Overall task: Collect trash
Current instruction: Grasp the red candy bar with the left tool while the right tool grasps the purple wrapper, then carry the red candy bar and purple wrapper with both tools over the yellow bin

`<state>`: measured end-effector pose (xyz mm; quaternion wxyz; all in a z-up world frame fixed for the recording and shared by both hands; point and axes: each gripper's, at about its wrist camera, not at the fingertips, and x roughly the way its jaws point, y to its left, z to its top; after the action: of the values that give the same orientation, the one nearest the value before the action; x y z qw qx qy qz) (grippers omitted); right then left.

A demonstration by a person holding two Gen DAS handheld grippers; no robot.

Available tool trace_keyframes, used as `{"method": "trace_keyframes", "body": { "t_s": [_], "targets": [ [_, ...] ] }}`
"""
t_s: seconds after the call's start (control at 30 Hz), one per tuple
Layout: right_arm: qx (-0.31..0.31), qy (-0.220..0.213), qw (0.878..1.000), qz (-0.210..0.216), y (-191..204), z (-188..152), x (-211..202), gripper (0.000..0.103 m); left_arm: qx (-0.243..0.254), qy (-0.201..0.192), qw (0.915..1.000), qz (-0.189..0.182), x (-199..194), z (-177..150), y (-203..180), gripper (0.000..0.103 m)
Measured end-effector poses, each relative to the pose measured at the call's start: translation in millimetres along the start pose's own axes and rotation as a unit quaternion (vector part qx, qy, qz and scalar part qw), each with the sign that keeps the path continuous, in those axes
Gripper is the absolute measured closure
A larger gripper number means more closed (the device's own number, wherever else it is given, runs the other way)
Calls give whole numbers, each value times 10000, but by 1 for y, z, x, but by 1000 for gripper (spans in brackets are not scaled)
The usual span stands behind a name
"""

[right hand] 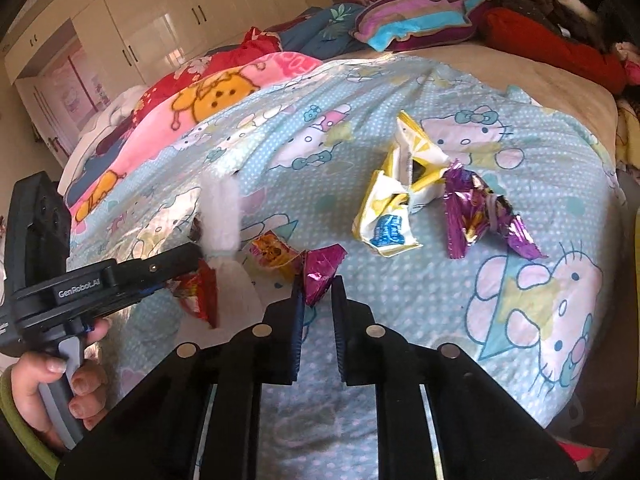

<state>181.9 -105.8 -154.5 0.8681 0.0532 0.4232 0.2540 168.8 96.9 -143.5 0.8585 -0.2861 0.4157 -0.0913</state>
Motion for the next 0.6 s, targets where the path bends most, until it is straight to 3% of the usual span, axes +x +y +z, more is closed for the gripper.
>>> {"method": "trace_keyframes", "body": {
  "t_s": [0.6],
  "targets": [
    [43, -612, 9981, -58, -8, -7, -55, 91, 1012, -608, 9930, 26, -42, 11, -59, 97]
  ]
}}
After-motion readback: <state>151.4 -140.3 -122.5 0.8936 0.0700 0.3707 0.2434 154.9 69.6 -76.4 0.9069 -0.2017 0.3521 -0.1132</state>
